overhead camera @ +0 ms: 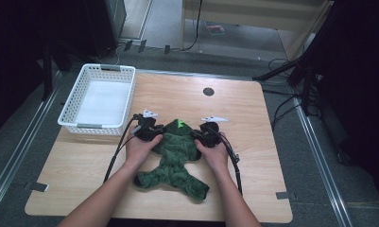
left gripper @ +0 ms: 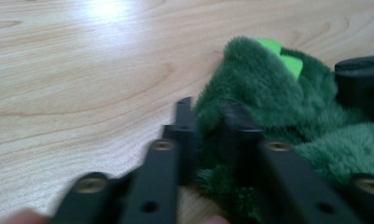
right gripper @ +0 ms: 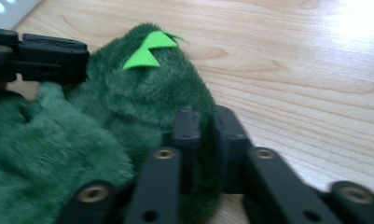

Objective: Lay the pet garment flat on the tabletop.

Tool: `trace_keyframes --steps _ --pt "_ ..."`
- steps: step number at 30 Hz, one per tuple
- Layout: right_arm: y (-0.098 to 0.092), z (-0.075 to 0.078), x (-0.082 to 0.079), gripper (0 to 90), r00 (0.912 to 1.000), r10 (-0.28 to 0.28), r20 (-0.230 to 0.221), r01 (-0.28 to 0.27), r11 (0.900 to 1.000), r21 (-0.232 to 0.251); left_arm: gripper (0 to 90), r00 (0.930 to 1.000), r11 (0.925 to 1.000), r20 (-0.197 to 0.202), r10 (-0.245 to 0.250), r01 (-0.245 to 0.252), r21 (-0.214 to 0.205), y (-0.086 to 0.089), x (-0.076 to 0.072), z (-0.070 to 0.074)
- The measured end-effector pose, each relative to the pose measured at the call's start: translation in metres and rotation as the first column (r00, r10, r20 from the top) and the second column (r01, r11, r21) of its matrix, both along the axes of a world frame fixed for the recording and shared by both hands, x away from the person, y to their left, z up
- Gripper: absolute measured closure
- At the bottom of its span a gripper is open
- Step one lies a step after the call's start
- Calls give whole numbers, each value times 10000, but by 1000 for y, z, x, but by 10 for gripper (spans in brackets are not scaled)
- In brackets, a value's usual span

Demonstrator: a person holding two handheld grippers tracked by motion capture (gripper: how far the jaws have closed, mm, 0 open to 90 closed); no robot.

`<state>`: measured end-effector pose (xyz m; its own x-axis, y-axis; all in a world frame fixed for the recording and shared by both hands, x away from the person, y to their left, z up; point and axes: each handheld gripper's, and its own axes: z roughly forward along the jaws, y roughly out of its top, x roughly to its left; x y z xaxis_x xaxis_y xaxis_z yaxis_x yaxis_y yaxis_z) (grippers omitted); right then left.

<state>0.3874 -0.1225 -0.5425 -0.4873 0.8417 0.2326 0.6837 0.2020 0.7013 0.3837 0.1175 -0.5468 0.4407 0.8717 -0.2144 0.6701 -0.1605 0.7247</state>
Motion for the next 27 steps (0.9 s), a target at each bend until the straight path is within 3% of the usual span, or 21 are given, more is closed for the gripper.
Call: trace_keyframes --steps 4,6,10,12,13,14,15,18,19,20,23,26,27 --pt "-1 1 6 900 9997 -66 232 75 9992 -384 900 10000 9998 61 32 -34 212 -2 3 1" --pt "0 3 10 900 9985 -194 509 220 9985 -505 900 9993 9990 86 377 -379 255 -3 8 1" --pt "0 5 21 890 9962 -652 580 670 9973 -299 900 9970 9970 57 774 -774 58 -4 11 1" --pt "-1 6 23 796 9972 -662 337 666 9977 -106 806 9970 9969 65 768 -766 -183 -2 11 2" --pt "-1 6 23 796 9972 -662 337 666 9977 -106 773 9970 9969 65 768 -766 -183 -2 11 2" --pt "-4 12 19 721 9979 -560 326 554 9983 195 731 9972 9967 172 731 -724 -355 1 8 4" --pt "-6 15 17 693 9981 -475 393 465 9986 268 690 9965 9964 403 725 -706 -468 4 3 9" --pt "-15 27 2 632 9960 -413 795 360 9972 661 565 9967 9925 503 636 -579 -1076 9 -11 18" --pt "-15 27 2 632 9960 -413 795 360 9972 661 545 9967 9925 503 636 -579 -1076 9 -11 18" --pt "-22 32 -13 608 9937 -539 978 442 9942 981 529 9968 9929 521 605 -548 -1053 9 -15 20" --pt "-27 37 -40 580 9901 -610 1268 443 9904 1307 504 9975 9953 372 602 -571 -782 12 -32 23" --pt "-27 37 -65 544 9920 -180 1248 -29 9863 1650 494 9981 9964 182 597 -585 -618 16 -41 17" --pt "-27 37 -65 544 9920 -180 1248 -29 9863 1650 507 9981 9964 182 597 -585 -618 16 -41 17"
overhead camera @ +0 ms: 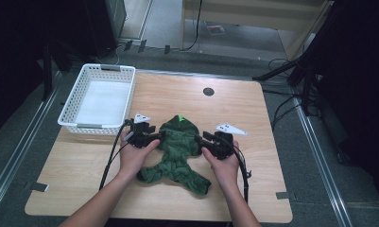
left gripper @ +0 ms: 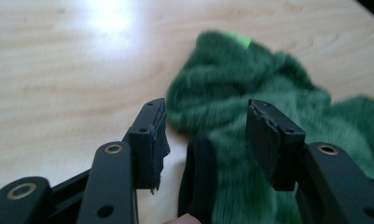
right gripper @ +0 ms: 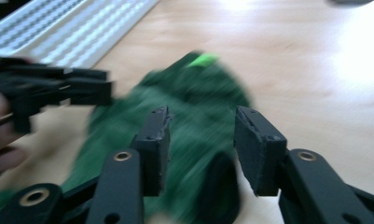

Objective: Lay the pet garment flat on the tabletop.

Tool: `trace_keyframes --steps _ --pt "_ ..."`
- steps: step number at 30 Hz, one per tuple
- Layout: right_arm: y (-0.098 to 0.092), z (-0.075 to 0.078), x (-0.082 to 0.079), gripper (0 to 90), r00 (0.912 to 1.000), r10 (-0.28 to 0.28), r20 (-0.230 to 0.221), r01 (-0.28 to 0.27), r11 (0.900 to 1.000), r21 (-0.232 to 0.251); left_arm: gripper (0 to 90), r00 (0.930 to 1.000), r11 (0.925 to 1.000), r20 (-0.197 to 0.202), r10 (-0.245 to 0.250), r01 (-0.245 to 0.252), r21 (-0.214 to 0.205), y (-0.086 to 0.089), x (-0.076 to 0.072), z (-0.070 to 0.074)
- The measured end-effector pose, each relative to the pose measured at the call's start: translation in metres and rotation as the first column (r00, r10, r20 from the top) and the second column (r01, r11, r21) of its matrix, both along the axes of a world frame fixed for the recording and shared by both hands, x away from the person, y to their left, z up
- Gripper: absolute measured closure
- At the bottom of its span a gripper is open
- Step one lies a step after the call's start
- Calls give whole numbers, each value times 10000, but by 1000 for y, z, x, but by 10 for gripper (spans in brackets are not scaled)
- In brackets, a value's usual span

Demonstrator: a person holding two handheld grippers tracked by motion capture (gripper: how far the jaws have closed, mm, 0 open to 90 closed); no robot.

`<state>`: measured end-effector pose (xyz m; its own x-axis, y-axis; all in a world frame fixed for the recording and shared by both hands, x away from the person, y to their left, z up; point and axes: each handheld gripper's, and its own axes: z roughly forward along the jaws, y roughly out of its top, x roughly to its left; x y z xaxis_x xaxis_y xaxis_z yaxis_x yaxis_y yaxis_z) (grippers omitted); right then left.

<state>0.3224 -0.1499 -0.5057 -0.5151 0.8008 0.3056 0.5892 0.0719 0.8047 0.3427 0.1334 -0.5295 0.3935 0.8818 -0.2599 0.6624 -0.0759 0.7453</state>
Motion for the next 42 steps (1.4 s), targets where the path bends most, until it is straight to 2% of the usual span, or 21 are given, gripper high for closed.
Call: trace_keyframes --steps 1,3,6,8,10,11,12,14,16,17,20,22,24,25,28,29,31,34,37,39,42 --pt "3 -5 -10 507 9988 337 -362 -338 9994 -24 521 9997 9998 -201 -169 170 34 3 -7 -6" --pt "8 -13 -14 509 9946 733 -741 -750 9970 -193 596 9989 9992 -270 -389 391 69 3 -12 -10" --pt "14 -23 -13 628 9910 842 -1040 -917 9934 -690 708 9974 9977 -241 -673 673 -29 4 -20 -10" --pt "15 -25 -11 744 9887 1005 -1116 -1085 9917 -683 780 9960 9960 -192 -877 873 -202 5 -25 -7" --pt "16 -26 -11 845 9887 1035 -1081 -1118 9910 -732 835 9926 9925 -209 -1193 1187 -306 7 -27 -5" --pt "16 -26 -11 845 9887 1035 -1081 -1118 9910 -732 857 9926 9925 -209 -1193 1187 -306 7 -27 -5" --pt "15 -27 -10 900 9918 917 -891 -998 9909 -906 867 9903 9904 -262 -1366 1359 -248 9 -28 -5" --pt "12 -26 -8 900 9933 715 -905 -797 9928 -898 873 9893 9898 -300 -1426 1424 -70 12 -27 -8" --pt "10 -26 -8 900 9940 581 -922 -667 9934 -933 872 9892 9899 -376 -1419 1415 -113 13 -27 -9" --pt "5 -26 -8 835 9964 243 -816 -311 9961 -831 869 9908 9915 -383 -1297 1292 -154 15 -27 -10" --pt "-2 -25 -6 643 9971 -218 -730 210 9997 -128 846 9928 9932 -374 -1135 1125 -287 15 -27 -13" --pt "-3 -26 -3 557 9960 -173 -877 190 9996 190 804 9928 9935 -425 -1118 1107 -276 14 -26 -15" --pt "0 -27 1 529 9950 80 -996 -53 9996 273 776 9918 9927 -473 -1190 1179 -249 11 -26 -16" --pt "3 -28 4 542 9926 316 -1169 -299 9994 162 779 9920 9928 -439 -1184 1176 -208 10 -26 -17" --pt "9 -34 5 767 9891 395 -1419 -427 9989 -193 844 9902 9913 -450 -1319 1319 -50 9 -27 -17" --pt "11 -35 3 805 9888 485 -1411 -538 9980 -339 856 9899 9908 -428 -1352 1353 13 9 -27 -16" --pt "14 -35 -1 829 9890 693 -1306 -783 9948 -647 867 9898 9902 -378 -1377 1384 179 10 -28 -16" --pt "11 -30 -7 839 9867 831 -1398 -936 9931 -707 875 9908 9911 -370 -1301 1311 251 13 -30 -16" --pt "4 -26 -12 841 9863 754 -1470 -881 9927 -820 881 9909 9915 -431 -1277 1286 188 18 -30 -17" --pt "-5 -29 -13 847 9841 536 -1694 -691 9938 -871 882 9908 9921 -497 -1257 1252 -122 23 -29 -19" --pt "-7 -36 -12 848 9811 424 -1889 -609 9938 -931 882 9909 9921 -490 -1253 1250 -91 22 -29 -19"
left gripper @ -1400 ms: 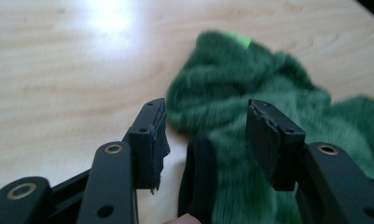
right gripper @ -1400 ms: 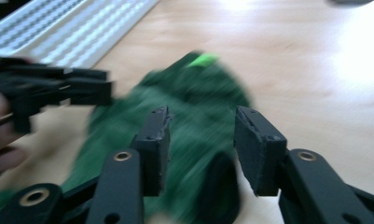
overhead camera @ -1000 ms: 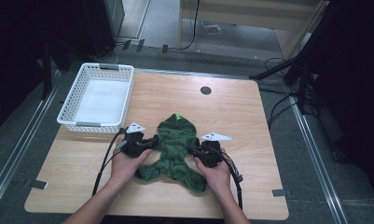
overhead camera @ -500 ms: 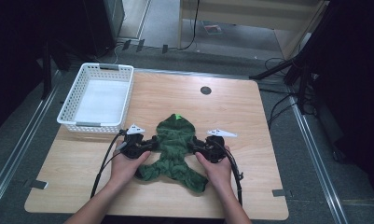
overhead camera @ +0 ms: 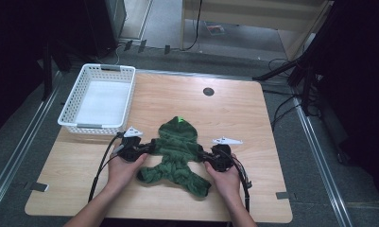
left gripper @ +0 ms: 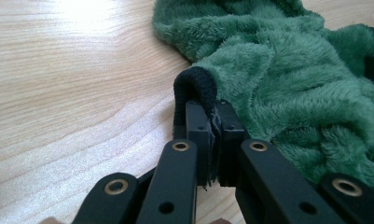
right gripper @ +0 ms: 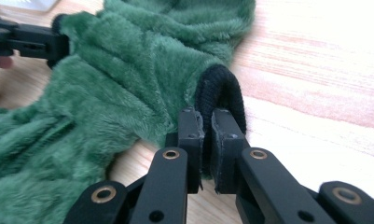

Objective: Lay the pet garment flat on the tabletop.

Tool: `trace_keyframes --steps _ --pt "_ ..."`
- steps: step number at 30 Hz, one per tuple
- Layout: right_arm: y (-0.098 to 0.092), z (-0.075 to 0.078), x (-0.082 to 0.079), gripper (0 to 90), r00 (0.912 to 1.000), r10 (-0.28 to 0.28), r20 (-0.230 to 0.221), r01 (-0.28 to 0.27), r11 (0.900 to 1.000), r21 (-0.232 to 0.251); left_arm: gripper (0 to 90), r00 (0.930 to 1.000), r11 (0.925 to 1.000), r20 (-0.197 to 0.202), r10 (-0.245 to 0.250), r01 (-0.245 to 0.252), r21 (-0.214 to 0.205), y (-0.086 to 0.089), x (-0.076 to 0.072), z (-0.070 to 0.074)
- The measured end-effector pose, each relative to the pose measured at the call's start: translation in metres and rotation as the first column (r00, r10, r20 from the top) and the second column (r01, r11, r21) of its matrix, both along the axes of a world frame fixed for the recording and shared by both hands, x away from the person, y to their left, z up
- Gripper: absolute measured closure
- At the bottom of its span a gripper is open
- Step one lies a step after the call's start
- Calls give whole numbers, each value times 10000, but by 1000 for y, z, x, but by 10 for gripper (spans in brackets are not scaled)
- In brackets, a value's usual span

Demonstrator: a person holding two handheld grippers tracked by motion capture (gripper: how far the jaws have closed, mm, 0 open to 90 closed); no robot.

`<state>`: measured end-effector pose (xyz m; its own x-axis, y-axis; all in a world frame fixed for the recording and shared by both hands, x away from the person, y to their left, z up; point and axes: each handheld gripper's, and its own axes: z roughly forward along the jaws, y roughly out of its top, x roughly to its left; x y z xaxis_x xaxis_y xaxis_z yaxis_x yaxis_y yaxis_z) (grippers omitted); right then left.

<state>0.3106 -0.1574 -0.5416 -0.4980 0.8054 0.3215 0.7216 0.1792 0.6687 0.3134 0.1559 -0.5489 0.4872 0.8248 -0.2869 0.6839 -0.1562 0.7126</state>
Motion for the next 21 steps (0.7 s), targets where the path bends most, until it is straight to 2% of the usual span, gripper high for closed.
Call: trace_keyframes --steps 2,3,5,6,8,9,10,11,13,14,16,17,18,19,21 --pt "3 0 0 827 9999 -63 146 66 9998 -162 876 10000 10000 30 -32 32 -51 0 0 0" --pt "3 1 0 775 9995 -78 299 84 9998 -182 859 9998 9999 111 -133 134 -100 0 -2 2" --pt "5 6 -2 552 9974 -138 713 143 9999 -60 751 9994 9999 317 -166 167 -8 0 -4 5" --pt "4 10 -3 498 9962 -245 836 242 9997 45 670 9990 10000 443 -52 53 -21 0 -6 8" --pt "1 22 -6 476 9908 -481 1264 411 9975 576 624 9972 9995 745 31 -8 -307 2 -7 15" --pt "1 29 -5 490 9863 -589 1543 479 9961 742 606 9953 9992 964 127 -90 -392 1 -7 20" --pt "1 29 -5 490 9863 -589 1543 479 9961 742 605 9953 9992 964 127 -90 -392 1 -7 20" --pt "7 42 -4 583 9771 -545 2058 358 9950 935 609 9932 9983 1152 143 -76 -583 -3 -5 25" --pt "17 45 0 672 9776 -232 2090 49 9962 875 643 9920 9978 1253 -131 211 -624 -14 -1 29" --pt "26 42 4 711 9789 -101 2042 -23 9982 605 694 9920 9970 1209 -375 454 -632 -20 2 28" --pt "39 30 11 767 9874 -5 1582 -12 9999 107 780 9963 9971 652 -567 598 -460 -27 8 22" --pt "43 23 15 780 9923 22 1236 -19 10000 -31 812 9981 9977 374 -488 505 -454 -29 11 17" --pt "43 23 15 780 9923 22 1236 -19 10000 -31 837 9981 9977 374 -488 505 -454 -29 11 17" --pt "49 10 21 789 9968 -12 795 54 9986 -532 858 9993 9992 9 -373 373 -153 -30 15 8" --pt "50 2 27 806 9975 -58 702 109 9973 -726 882 9994 9994 -91 -341 341 -75 -30 17 5"
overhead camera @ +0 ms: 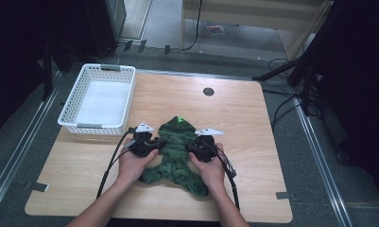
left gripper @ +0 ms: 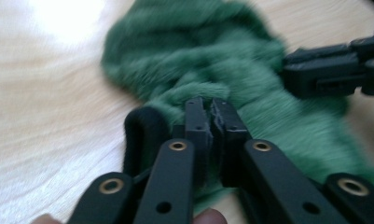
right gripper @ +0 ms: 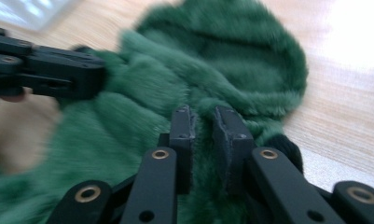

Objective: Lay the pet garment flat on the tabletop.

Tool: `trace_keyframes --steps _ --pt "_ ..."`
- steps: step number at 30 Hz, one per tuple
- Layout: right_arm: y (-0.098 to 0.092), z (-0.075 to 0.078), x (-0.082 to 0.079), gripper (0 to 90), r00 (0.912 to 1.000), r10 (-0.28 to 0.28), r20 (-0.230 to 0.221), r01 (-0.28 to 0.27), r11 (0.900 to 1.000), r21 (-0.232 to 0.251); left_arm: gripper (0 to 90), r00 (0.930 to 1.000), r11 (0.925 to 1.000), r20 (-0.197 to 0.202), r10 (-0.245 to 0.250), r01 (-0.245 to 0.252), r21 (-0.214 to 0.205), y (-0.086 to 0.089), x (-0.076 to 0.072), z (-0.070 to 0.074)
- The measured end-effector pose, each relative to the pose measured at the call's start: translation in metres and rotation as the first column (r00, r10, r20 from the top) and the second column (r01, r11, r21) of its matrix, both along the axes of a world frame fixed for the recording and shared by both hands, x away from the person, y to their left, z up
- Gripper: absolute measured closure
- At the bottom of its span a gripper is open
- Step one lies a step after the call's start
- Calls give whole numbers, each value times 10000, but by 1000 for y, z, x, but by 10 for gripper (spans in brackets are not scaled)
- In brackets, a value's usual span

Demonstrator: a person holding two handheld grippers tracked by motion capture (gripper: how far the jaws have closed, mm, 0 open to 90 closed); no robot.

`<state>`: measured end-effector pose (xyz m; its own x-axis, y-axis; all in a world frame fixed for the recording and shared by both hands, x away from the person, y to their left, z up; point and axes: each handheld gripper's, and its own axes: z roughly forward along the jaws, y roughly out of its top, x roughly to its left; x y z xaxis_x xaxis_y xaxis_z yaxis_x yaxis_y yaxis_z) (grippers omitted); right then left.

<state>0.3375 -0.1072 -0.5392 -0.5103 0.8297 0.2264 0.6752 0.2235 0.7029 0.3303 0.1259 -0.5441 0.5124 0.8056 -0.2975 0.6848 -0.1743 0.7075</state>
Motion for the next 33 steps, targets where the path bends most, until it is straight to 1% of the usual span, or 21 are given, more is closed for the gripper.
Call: trace_keyframes --steps 2,4,6,7,8,9,10,11,13,14,15,16,18,21,23,24,25,26,30,31,33 --pt "-1 -1 3 813 10000 1 15 -2 10000 80 889 9999 9999 11 127 -127 24 0 2 -3" --pt "-2 -3 18 845 9997 -133 216 136 9998 -119 888 9987 9988 137 491 -491 47 -4 9 -4" --pt "-1 -3 23 845 9996 -194 223 197 9997 -142 889 9983 9985 212 543 -545 79 -6 12 -5" --pt "1 -1 34 812 9992 -254 305 263 9992 -309 885 9972 9975 299 691 -696 148 -9 17 -4" --pt "1 -1 34 812 9992 -254 305 263 9992 -309 875 9972 9975 299 691 -696 148 -9 17 -4" --pt "5 2 37 691 9980 -143 611 167 9991 -393 838 9959 9963 266 860 -858 -77 -9 19 -2" --pt "5 2 37 691 9980 -143 611 167 9991 -393 777 9959 9963 266 860 -858 -77 -9 19 -2" --pt "4 10 30 651 9965 -112 825 135 9995 -273 692 9952 9958 430 878 -865 -294 -6 15 4" --pt "0 19 17 635 9926 68 1215 -52 9999 -135 610 9919 9960 928 872 -850 -278 0 1 12" --pt "-3 25 6 624 9896 173 1428 -162 9998 -89 594 9917 9968 1025 776 -749 -294 2 -4 14" --pt "-3 25 6 624 9896 173 1428 -162 9998 -89 588 9917 9968 1025 776 -749 -294 2 -4 14" --pt "-11 31 -11 603 9887 417 1438 -444 9989 150 580 9949 9983 925 407 -366 -452 10 -18 15" --pt "-17 31 -24 587 9909 611 1201 -649 9975 276 563 9975 9998 706 18 -3 -222 13 -31 12" --pt "-21 23 -38 567 9953 790 566 -818 9955 486 525 9981 9992 513 -353 362 -171 16 -48 7" --pt "-21 20 -43 560 9965 755 365 -770 9961 420 505 9978 9991 516 -406 413 -118 16 -53 6" --pt "-20 15 -51 535 9968 764 238 -769 9968 238 492 9974 9980 373 -618 613 137 15 -62 6" --pt "-20 15 -51 535 9968 764 238 -769 9968 238 482 9974 9980 373 -618 613 137 15 -62 6" --pt "-21 15 -60 513 9977 618 260 -620 9981 37 474 9959 9964 421 -798 784 337 17 -75 8" --pt "-29 17 -74 494 9978 411 513 -407 9991 -91 466 9947 9942 523 -883 847 667 20 -87 5" --pt "-34 15 -80 499 9980 357 528 -352 9993 -94 476 9944 9919 590 -877 818 969 21 -90 1" --pt "-38 8 -83 536 9985 353 413 -345 9992 -220 516 9933 9906 705 -915 836 1079 20 -92 -2"
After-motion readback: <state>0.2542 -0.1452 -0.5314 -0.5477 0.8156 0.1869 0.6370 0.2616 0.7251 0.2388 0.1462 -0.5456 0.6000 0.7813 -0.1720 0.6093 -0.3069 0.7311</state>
